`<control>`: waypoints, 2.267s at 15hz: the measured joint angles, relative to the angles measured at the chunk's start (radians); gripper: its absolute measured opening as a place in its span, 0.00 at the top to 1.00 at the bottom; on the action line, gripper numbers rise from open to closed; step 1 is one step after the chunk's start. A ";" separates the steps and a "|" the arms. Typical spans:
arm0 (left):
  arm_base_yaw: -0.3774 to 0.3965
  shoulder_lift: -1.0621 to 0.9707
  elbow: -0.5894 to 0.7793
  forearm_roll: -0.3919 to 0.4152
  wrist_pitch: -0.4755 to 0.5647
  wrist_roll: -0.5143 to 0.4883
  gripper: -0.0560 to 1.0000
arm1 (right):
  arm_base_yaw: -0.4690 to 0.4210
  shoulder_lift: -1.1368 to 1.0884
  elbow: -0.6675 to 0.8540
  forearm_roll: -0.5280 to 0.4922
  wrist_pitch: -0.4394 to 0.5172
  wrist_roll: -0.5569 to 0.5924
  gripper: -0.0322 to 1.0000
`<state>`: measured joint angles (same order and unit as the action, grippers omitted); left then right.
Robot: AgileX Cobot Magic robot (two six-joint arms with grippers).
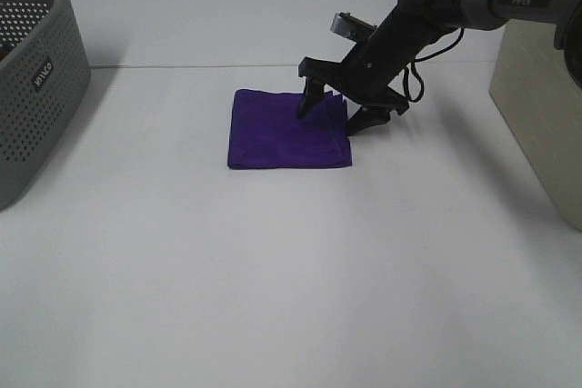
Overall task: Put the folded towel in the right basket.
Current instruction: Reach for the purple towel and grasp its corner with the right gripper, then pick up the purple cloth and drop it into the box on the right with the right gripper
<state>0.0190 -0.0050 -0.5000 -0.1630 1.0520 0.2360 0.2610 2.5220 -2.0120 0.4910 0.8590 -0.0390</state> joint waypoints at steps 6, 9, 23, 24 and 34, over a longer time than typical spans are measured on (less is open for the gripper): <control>0.000 0.000 0.000 0.000 0.000 0.000 0.01 | 0.125 0.045 -0.004 0.065 -0.141 0.001 0.85; 0.000 0.000 0.000 0.000 0.000 0.000 0.01 | 0.144 0.049 -0.004 0.065 -0.160 0.001 0.97; 0.000 0.000 0.000 0.000 0.000 0.000 0.01 | 0.144 -0.398 0.004 -0.082 0.122 -0.021 0.97; 0.000 0.000 0.000 0.000 0.000 0.000 0.01 | 0.138 -0.459 0.004 -0.109 0.128 -0.021 0.97; 0.000 0.000 0.000 0.000 0.000 0.000 0.01 | -0.439 -0.763 0.004 -0.149 0.162 -0.009 0.97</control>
<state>0.0190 -0.0050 -0.5000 -0.1630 1.0520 0.2360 -0.1780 1.7590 -2.0080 0.3420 1.0210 -0.0480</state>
